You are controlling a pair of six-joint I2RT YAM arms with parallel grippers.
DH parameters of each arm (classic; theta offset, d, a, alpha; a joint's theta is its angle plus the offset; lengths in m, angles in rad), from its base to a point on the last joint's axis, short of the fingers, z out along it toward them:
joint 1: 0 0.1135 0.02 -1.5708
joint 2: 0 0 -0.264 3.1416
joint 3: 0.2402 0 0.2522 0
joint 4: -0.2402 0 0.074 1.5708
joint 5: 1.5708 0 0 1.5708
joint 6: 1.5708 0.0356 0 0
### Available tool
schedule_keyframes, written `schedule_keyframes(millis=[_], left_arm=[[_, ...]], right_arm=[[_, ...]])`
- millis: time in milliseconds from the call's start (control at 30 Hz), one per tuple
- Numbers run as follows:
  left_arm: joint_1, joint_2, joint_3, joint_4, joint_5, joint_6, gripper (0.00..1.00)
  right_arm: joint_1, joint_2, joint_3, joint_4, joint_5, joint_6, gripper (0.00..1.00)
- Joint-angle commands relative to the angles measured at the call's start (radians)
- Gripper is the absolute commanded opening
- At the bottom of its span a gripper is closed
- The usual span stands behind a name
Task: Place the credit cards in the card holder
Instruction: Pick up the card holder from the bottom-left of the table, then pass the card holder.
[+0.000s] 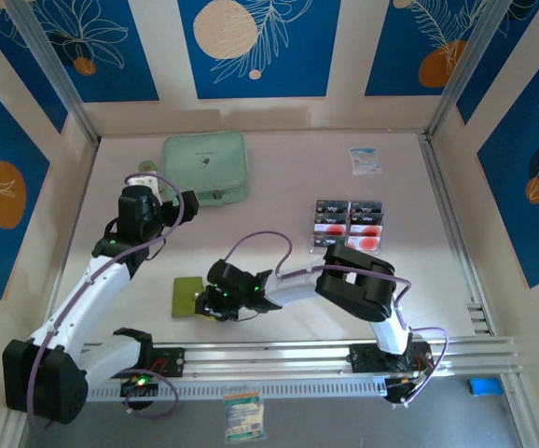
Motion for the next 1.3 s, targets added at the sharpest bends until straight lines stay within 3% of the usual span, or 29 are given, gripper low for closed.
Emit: schedule_keyframes(millis=[0,133,267,467,633,767,1033,1267], left_arm=[[-0.011,-0.018,-0.009,-0.008,0.015,0.014,1.0],[-0.011,-0.014,-0.013,-0.003,0.014,0.009,1.0],[-0.011,-0.012,-0.015,0.0,0.026,0.002,1.0],[-0.014,0.002,0.007,0.007,0.129,-0.057,1.0],[-0.019,-0.002,-0.018,0.15,0.294,-0.14,1.0],[-0.037,0.002,-0.038,0.232,0.334,-0.252,1.0],[-0.159,0.097,-0.021,0.33,0.339,-0.4,1.0],[-0.276,0.222,0.003,0.45,0.34,-0.507,1.0]], right_arm=[[-0.008,0.022,0.015,0.019,-0.016,0.014,0.18],[-0.021,0.002,-0.009,0.042,-0.02,-0.008,0.0],[-0.048,-0.081,-0.059,0.04,-0.024,-0.071,0.0],[-0.148,-0.334,-0.205,-0.012,-0.043,-0.229,0.0],[-0.301,-0.594,-0.335,-0.065,-0.126,-0.337,0.0],[-0.42,-0.78,-0.389,-0.128,-0.208,-0.418,0.0],[-0.639,-1.047,-0.495,-0.125,-0.354,-0.416,0.0],[-0.703,-1.116,-0.513,-0.072,-0.41,-0.38,0.0]])
